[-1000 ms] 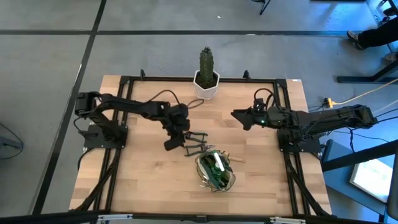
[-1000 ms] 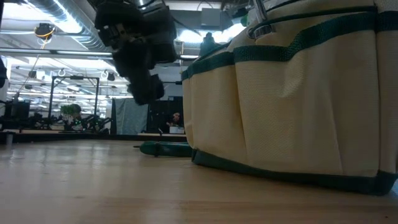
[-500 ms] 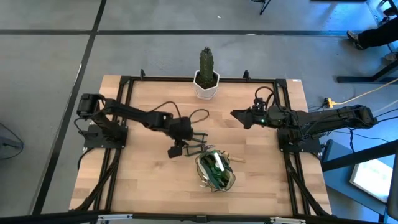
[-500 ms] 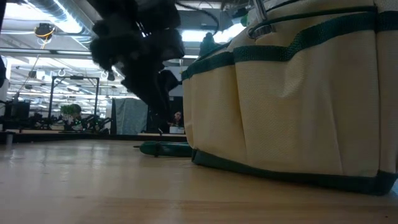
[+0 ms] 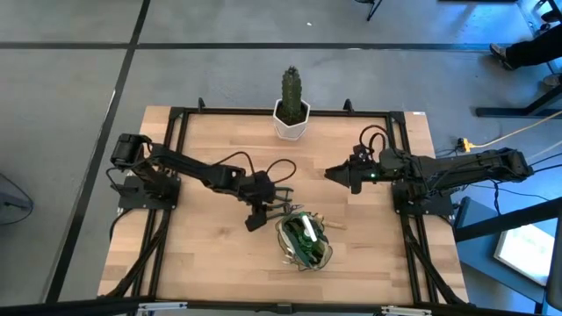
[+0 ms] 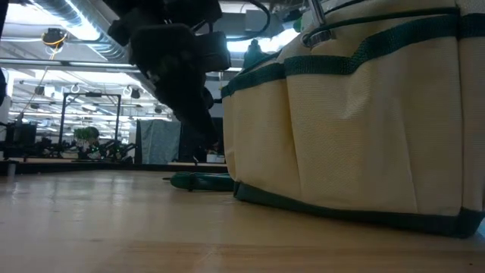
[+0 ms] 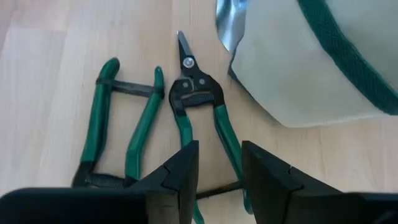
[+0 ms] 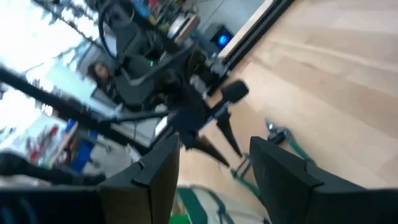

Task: Pick & Place Garden tools in Gardening bag
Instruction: Put the shear scissors into the gardening bag

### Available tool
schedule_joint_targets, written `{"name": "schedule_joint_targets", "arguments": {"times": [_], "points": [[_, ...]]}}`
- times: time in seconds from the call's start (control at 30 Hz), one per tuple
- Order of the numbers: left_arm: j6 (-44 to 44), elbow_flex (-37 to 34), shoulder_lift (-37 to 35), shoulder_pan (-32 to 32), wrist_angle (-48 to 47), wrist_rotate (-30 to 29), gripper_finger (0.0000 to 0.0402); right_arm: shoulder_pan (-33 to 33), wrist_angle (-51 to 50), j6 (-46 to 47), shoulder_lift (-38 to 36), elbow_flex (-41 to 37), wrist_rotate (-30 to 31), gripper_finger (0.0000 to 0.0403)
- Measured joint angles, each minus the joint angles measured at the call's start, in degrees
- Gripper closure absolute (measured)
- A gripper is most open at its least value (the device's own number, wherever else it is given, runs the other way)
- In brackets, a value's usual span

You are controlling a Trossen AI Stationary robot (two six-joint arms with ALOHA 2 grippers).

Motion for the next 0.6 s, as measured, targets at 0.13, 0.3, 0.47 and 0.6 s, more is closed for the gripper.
{"name": "schedule_joint_targets", "arguments": {"times": [0.13,0.3,0.47,0.6], "points": [[-2.4,0.0,2.0,-1.3,-2.1,-1.5,0.0287,0.0,-1.5,-1.0,0.0,0.0,-2.4,0.0204],[-3.7,0.0,3.9,-2.0,-1.6,-2.3,0.0288,0.1,-1.3,-1.1,0.0,0.0,-2.4,0.0204],[-2.0,0.0,3.8,-2.2,-2.1,-6.9,0.0287,0.1,-0.9,-0.4,0.0,0.0,-2.3,0.0204],[-0.1,0.0,4.2,-2.2,-2.1,-6.6,0.0288,0.1,-0.9,0.0,0.0,0.0,-2.2,0.0204]]}}
